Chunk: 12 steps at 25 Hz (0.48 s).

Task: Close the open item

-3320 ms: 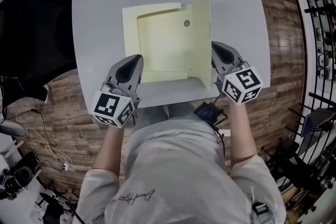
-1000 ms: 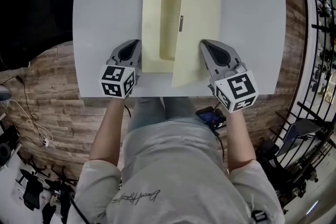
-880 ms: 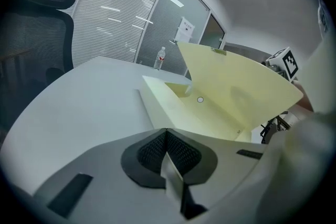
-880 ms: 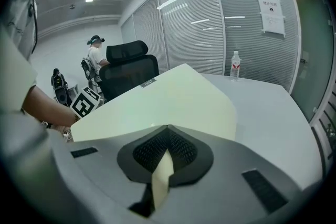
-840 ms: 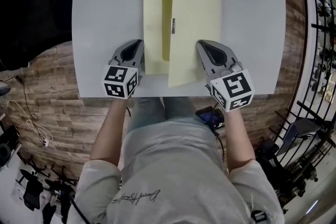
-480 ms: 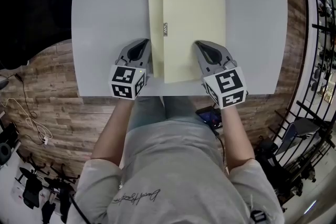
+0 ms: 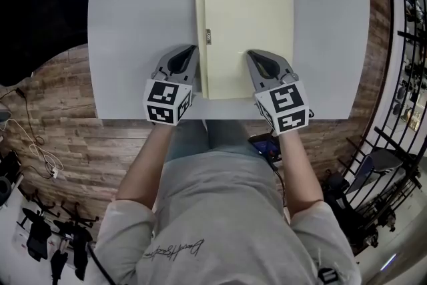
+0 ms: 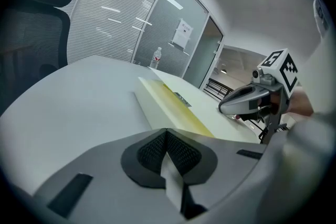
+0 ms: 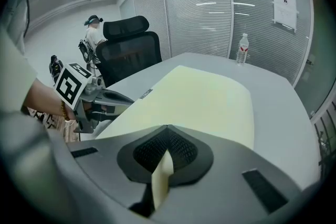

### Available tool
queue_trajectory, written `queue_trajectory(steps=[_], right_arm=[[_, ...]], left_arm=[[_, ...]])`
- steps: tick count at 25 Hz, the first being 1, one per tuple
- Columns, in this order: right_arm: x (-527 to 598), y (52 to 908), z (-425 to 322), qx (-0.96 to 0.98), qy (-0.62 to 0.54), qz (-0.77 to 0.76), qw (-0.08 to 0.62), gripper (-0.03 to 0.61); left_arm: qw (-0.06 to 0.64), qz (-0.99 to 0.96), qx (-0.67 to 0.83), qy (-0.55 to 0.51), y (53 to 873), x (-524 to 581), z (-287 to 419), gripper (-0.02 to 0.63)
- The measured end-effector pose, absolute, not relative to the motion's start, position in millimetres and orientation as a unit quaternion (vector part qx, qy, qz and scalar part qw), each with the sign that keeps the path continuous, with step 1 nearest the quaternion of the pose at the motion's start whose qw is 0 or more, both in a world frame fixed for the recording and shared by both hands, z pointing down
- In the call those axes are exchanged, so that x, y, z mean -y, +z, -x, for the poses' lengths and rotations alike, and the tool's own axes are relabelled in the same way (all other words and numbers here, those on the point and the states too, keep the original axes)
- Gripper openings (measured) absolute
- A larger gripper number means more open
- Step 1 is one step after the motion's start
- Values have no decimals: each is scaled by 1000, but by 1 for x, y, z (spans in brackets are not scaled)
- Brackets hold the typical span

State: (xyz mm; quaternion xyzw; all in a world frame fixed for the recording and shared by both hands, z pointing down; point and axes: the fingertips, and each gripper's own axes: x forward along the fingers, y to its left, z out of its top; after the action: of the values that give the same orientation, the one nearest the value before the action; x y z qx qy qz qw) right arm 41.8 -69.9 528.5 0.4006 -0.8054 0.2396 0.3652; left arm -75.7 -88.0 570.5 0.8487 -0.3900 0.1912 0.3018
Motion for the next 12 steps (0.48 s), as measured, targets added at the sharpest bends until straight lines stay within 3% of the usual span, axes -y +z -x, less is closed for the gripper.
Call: queue_trajectory(steps=[12], right_arm=[[67, 539, -37, 798, 241, -388, 392, 12]], left_arm=[[301, -848, 394, 187, 570, 88, 69, 8]])
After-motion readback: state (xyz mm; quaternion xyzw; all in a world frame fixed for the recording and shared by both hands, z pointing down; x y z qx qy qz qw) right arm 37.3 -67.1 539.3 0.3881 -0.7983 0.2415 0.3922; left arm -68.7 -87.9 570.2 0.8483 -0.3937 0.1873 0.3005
